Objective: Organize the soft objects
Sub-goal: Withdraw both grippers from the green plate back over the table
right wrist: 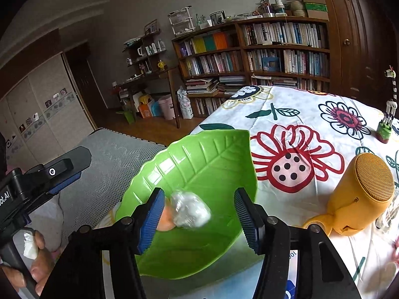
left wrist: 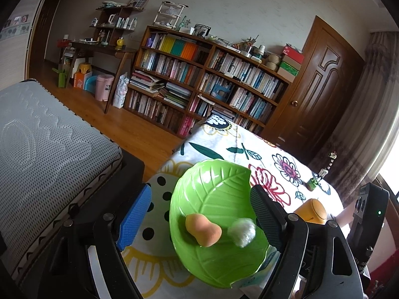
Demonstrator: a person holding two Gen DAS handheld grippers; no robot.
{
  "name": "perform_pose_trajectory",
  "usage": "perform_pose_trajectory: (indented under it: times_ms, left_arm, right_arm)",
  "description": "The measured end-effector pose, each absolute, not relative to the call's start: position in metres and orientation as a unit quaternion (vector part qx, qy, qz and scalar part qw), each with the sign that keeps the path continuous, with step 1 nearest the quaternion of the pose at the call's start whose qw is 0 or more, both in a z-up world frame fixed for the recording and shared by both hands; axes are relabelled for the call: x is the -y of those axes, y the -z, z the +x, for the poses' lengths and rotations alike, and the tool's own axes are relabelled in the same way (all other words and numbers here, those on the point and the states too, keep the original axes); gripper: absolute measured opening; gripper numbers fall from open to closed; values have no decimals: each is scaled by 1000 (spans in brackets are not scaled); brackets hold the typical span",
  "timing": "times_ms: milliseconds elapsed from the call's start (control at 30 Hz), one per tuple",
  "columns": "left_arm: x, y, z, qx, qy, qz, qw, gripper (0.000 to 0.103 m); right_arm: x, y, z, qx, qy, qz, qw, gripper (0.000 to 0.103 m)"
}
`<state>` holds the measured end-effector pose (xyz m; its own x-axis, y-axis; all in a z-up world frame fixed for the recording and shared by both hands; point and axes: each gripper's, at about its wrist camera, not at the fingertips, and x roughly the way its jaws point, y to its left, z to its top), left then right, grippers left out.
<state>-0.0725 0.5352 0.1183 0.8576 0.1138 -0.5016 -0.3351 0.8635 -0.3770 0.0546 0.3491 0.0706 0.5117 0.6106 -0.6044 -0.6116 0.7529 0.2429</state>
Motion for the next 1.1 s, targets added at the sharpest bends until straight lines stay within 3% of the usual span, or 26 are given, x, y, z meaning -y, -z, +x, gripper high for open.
perform_pose_trajectory:
  times_ms: [1100]
  left_arm:
    - [-505, -114, -63, -262, -89, -206, 939, 85]
  right_arm:
    - [-282, -67, 31, -336, -285, 30, 897, 61]
